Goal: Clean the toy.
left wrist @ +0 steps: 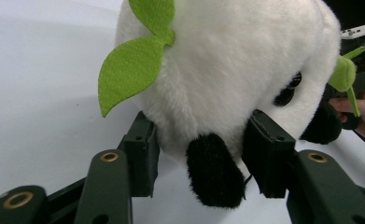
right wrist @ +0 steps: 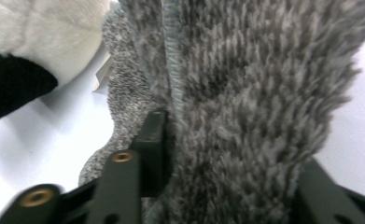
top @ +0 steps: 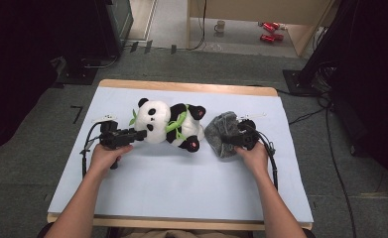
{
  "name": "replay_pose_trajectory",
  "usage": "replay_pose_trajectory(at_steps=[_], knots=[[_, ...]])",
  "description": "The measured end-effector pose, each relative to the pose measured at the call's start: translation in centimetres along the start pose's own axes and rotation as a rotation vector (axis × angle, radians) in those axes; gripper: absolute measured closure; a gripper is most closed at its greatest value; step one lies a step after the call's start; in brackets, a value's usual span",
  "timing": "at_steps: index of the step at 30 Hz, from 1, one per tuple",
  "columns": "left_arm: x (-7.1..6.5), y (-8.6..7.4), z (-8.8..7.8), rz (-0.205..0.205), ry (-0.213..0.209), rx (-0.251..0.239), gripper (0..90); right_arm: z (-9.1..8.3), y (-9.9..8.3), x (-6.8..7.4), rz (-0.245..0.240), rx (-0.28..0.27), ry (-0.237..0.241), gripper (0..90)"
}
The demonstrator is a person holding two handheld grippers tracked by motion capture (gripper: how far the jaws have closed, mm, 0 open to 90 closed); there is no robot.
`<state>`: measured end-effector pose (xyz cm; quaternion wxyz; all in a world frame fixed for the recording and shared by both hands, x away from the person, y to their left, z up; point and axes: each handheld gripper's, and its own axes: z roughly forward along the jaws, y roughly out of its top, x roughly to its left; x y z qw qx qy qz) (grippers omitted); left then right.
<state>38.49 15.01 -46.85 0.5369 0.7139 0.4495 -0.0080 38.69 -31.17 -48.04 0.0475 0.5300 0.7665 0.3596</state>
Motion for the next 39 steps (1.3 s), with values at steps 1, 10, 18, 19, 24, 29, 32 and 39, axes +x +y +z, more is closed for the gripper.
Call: replay_pose_trajectory(at_steps=[1,10,18,19,24,29,32,39], knots=[[0.0,0.1,0.0,-0.005,0.007,0.003,47.1,0.0,0.0,-0.1,0.008,0.001,0.004,50.0],[-0.4,0.2,-0.7,0.064,0.091,0.021,39.3,-1.6,0.2,0.8,-0.096,-0.018,-0.073,26.5],[-0.1,0.0,-1.2,0.109,0.168,0.069,39.5,-3.4,-0.7,-0.1,-0.079,-0.038,-0.082,19.3],[-0.1,0.0,-1.3,0.111,0.170,0.062,39.4,-3.7,-0.8,-0.4,-0.065,-0.048,-0.067,20.1],[0.1,-0.2,-1.9,0.114,0.176,0.049,39.3,-5.3,-1.5,-1.1,-0.077,-0.094,-0.035,23.7],[0.4,-0.4,-2.7,0.138,0.188,0.052,39.4,-7.3,-2.4,-2.1,-0.077,-0.147,-0.048,28.9],[0.6,-0.7,-3.1,0.170,0.208,0.070,39.3,-8.1,-3.1,-3.1,-0.053,-0.162,-0.055,32.0],[1.4,-1.4,-3.7,0.238,0.268,0.103,39.5,-8.4,-4.7,-5.0,0.019,-0.143,-0.156,36.2]])
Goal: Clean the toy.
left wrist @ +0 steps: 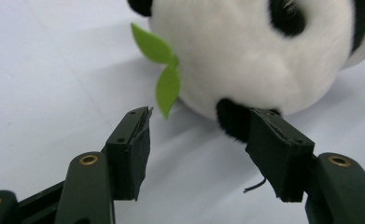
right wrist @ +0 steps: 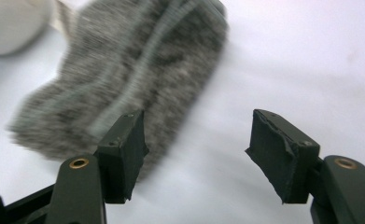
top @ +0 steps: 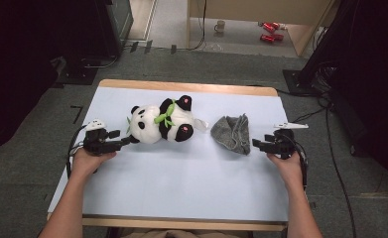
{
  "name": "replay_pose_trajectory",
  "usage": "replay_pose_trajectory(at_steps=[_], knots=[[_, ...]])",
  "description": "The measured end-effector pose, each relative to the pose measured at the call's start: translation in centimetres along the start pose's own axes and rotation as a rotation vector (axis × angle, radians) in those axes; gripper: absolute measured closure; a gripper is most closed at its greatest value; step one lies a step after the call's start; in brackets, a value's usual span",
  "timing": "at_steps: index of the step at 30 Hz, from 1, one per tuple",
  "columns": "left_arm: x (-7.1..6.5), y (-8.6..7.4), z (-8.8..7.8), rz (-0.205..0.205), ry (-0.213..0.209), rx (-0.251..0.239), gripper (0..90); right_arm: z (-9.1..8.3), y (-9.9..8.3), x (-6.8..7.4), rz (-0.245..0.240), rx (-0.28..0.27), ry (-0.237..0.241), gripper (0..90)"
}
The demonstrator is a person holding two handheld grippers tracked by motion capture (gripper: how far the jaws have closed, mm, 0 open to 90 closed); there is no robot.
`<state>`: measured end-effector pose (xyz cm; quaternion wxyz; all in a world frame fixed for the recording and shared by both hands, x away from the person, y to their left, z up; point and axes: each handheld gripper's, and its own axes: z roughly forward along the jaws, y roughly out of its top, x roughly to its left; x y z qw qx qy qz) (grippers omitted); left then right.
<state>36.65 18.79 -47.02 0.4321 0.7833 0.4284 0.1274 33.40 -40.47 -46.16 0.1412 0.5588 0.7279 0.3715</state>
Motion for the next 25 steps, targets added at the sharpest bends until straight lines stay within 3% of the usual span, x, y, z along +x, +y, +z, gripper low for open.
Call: replay_pose_trajectory(at_steps=[2,6,8,11,14,19,25], knots=[[0.1,-0.2,0.2,0.025,0.022,0.032,38.7,0.5,-0.3,-0.4,0.005,0.008,-0.020,36.5],[0.2,-0.5,0.4,0.026,0.028,0.050,38.1,1.3,-0.6,-0.5,0.013,0.050,-0.045,36.5],[0.3,-0.6,0.5,0.036,0.048,0.066,38.0,2.0,-0.7,-0.3,-0.021,0.080,-0.084,36.5],[0.5,-0.8,0.7,0.034,0.064,0.078,38.0,2.4,-0.8,-0.4,-0.023,0.108,-0.123,36.7],[0.6,-1.0,0.8,0.033,0.076,0.108,38.0,2.5,-0.8,-0.5,-0.026,0.103,-0.142,36.9],[0.8,-1.2,1.0,0.032,0.087,0.135,38.0,2.8,-1.4,0.1,-0.092,0.084,-0.177,33.7],[0.8,-1.3,1.0,0.037,0.081,0.133,35.5,2.7,-2.0,0.0,-0.093,0.037,-0.154,27.9]])
